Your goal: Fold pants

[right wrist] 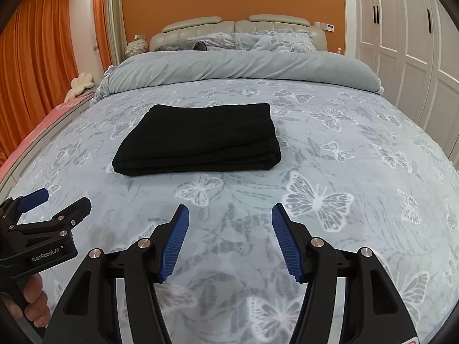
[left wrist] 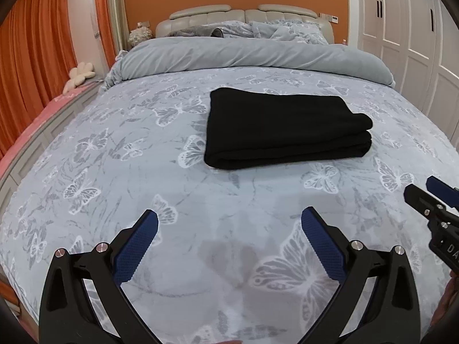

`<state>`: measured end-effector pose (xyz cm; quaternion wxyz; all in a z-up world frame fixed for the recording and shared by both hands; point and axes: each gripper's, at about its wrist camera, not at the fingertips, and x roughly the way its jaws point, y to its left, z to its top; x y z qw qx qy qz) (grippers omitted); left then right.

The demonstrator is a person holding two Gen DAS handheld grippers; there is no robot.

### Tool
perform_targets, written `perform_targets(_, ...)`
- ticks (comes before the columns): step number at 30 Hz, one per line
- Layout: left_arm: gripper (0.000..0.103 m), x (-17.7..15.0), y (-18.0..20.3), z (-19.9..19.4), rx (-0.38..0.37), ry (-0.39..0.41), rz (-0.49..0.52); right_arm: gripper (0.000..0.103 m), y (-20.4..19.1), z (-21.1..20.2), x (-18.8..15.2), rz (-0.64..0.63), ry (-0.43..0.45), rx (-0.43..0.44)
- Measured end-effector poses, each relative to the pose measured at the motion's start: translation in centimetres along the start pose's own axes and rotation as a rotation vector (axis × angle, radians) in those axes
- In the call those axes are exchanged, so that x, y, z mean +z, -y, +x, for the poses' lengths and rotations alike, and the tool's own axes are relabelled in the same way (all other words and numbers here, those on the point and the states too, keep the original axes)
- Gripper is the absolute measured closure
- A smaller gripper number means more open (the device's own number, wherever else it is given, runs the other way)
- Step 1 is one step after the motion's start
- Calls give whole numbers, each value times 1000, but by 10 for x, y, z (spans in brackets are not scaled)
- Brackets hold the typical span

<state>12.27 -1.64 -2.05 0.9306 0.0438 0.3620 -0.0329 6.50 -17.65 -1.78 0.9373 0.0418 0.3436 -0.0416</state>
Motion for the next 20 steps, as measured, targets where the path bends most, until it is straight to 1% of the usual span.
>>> perform_targets(5, 5, -2, 1, 3, -13, -15, 1, 44, -1, 1, 0, -6, -3, 2)
perform_targets(8, 5, -3, 2, 1, -15, 6, 2, 44, -1, 3, -1, -9, -5, 4)
perform_targets(13, 5, -4, 7, -7, 18, 53, 23, 44, -1, 4, -2, -14, -6, 7)
perform_targets(15, 5, -3, 8, -7, 37, 40, 40, 44, -2, 4, -3, -17, -5, 8)
perform_targets(16, 5, -4, 8, -6, 20, 37, 49, 44, -1, 4, -3, -19, -5, 9)
perform_targets(18, 5, -6, 7, -5, 35, 29, 48, 44, -1, 5, -4, -24, -8, 8)
perform_targets(20, 5, -7, 4, -1, 18, 7, 38, 44, -1, 5, -4, -25, -9, 8)
